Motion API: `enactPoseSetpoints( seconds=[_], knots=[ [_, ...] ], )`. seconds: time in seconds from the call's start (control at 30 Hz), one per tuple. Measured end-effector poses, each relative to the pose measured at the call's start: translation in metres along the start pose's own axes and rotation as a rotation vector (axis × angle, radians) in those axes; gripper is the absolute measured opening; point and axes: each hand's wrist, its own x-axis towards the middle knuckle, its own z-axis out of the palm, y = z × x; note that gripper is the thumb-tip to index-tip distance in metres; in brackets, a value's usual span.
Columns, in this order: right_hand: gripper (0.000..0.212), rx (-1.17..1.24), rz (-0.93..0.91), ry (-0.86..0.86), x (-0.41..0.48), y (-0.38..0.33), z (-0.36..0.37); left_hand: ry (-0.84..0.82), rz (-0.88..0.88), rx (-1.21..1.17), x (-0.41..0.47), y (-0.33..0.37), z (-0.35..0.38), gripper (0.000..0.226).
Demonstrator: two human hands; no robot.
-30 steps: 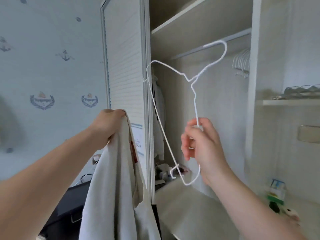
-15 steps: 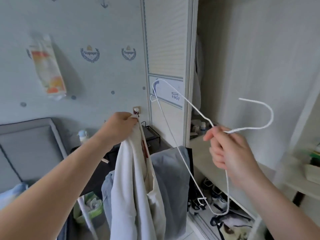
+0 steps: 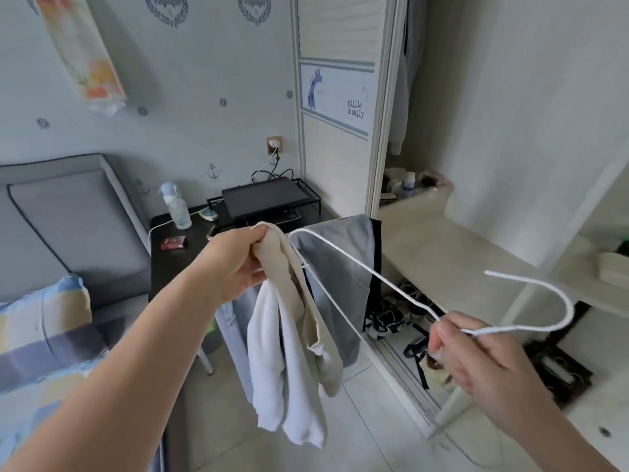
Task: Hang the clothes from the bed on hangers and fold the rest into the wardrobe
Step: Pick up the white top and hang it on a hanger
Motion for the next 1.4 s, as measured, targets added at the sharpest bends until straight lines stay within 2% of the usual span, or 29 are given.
enactPoseSetpoints(
  seconds=[0.1, 0.17, 0.23, 0.33, 0.47, 0.6, 0.77, 0.93, 1.03, 1.1, 1.17, 1.23, 1.33, 1.4],
  knots=[
    [0.036, -0.049, 0.002, -0.032, -0.011, 0.002, -0.013, 0.035, 0.052, 0.187, -0.004, -0.016, 0.017, 0.025],
    [0.036, -0.119, -0.009, -0.032, -0.019, 0.004, -0.022, -0.012, 0.174, 0.454, -0.009, -0.026, 0.029, 0.028],
    [0.033, -0.153, 0.002, -0.02, -0.027, 0.005, -0.032, -0.087, 0.295, 0.613, -0.016, -0.034, 0.041, 0.031],
    [0.03, -0.234, -0.011, -0.021, -0.038, 0.001, -0.049, -0.167, 0.442, 0.732, -0.024, -0.038, 0.055, 0.051],
    [0.035, -0.35, -0.016, 0.011, -0.049, -0.012, -0.071, -0.285, 0.582, 0.845, -0.029, -0.04, 0.07, 0.039],
    [0.035, -0.386, 0.044, 0.017, -0.056, -0.027, -0.089, -0.408, 0.666, 0.896, -0.037, -0.04, 0.081, 0.035],
    [0.034, -0.406, 0.097, -0.022, -0.066, -0.039, -0.093, -0.486, 0.761, 0.958, -0.052, -0.038, 0.1, 0.03],
    [0.034, -0.445, 0.12, -0.059, -0.064, -0.036, -0.069, -0.538, 0.897, 1.009, -0.069, -0.043, 0.126, 0.026],
    [0.034, -0.415, 0.183, -0.078, -0.06, -0.031, -0.061, -0.582, 0.889, 1.005, -0.073, -0.049, 0.135, 0.026],
    [0.032, -0.347, 0.202, -0.012, -0.057, -0.034, -0.073, -0.599, 0.882, 1.02, -0.074, -0.048, 0.139, 0.043],
    [0.036, -0.391, 0.168, 0.019, -0.053, -0.038, -0.086, -0.61, 0.908, 1.041, -0.074, -0.048, 0.144, 0.048],
    [0.04, -0.443, 0.125, 0.001, -0.049, -0.034, -0.085, -0.606, 0.946, 1.015, -0.077, -0.047, 0.15, 0.046],
    [0.031, -0.353, 0.12, -0.043, -0.039, -0.012, -0.061, -0.605, 0.938, 0.967, -0.082, -0.051, 0.156, 0.028],
    [0.03, -0.235, 0.14, -0.089, -0.037, 0.01, -0.043, -0.602, 0.919, 0.946, -0.083, -0.053, 0.158, 0.036]
  ],
)
